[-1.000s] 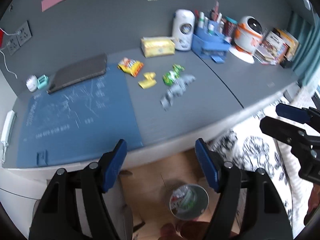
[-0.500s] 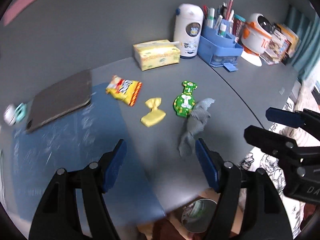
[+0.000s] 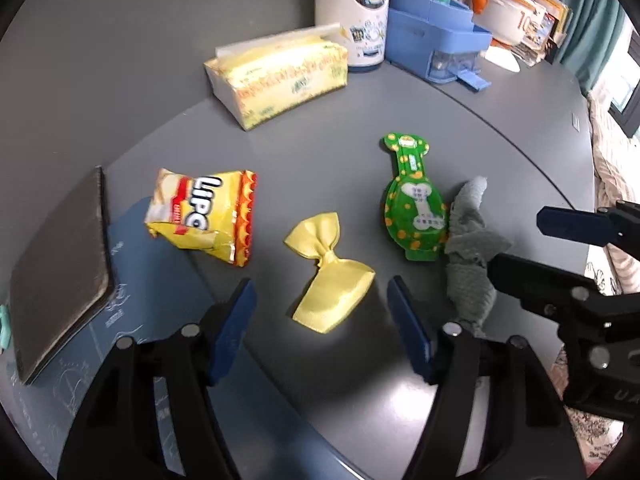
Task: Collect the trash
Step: 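Grasp the yellow bow with the left tool while the right tool grasps the grey cloth, then carry the yellow bow and grey cloth down over the grey bin, then open the right tool to drop the cloth while the left tool drops the bow into the bin, then move both tools back up over the desk toward the snack bag and green packet, then grasp the yellow Lipo snack bag with the left tool while the right tool grasps the green bone packet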
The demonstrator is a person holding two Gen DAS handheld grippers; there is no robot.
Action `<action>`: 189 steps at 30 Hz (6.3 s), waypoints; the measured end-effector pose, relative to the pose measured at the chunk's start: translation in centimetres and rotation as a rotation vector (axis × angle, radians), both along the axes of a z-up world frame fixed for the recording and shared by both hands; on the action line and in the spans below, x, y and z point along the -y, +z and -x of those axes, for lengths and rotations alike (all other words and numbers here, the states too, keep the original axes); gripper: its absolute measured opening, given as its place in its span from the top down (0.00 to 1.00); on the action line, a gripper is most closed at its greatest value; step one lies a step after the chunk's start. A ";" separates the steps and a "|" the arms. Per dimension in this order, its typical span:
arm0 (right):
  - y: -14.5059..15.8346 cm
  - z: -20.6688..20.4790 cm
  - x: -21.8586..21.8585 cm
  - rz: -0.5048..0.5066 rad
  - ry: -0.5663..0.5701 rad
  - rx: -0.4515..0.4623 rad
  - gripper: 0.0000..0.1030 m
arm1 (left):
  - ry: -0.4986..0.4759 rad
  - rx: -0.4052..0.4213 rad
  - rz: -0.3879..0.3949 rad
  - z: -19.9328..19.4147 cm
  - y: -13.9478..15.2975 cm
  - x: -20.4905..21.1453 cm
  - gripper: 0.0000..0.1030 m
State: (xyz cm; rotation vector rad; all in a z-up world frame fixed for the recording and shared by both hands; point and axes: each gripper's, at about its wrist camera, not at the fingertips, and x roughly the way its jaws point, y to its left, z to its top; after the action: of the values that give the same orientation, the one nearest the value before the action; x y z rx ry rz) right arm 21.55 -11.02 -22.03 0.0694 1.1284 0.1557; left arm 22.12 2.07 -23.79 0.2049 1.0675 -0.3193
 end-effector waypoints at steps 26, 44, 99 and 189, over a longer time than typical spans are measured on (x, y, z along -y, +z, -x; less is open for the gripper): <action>2.8 0.9 0.0 -0.093 0.025 0.000 0.99 | -0.109 0.016 0.136 -0.4 2.8 -0.2 0.92; 9.3 6.6 4.3 -0.139 -0.001 0.120 1.00 | -0.145 0.090 0.204 3.1 8.0 0.9 0.92; -24.3 30.9 14.1 -0.079 0.188 -0.292 0.99 | 0.005 -0.383 0.152 32.5 -23.7 15.4 0.92; 5.8 1.3 -0.5 0.001 0.174 0.094 0.35 | 0.242 0.098 0.057 0.7 6.6 -4.7 0.28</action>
State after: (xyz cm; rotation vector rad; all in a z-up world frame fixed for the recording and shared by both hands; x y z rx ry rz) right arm 20.26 -10.54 -16.22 -0.0370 1.0400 0.3107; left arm 21.44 6.74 -17.17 0.0386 0.9729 -0.1208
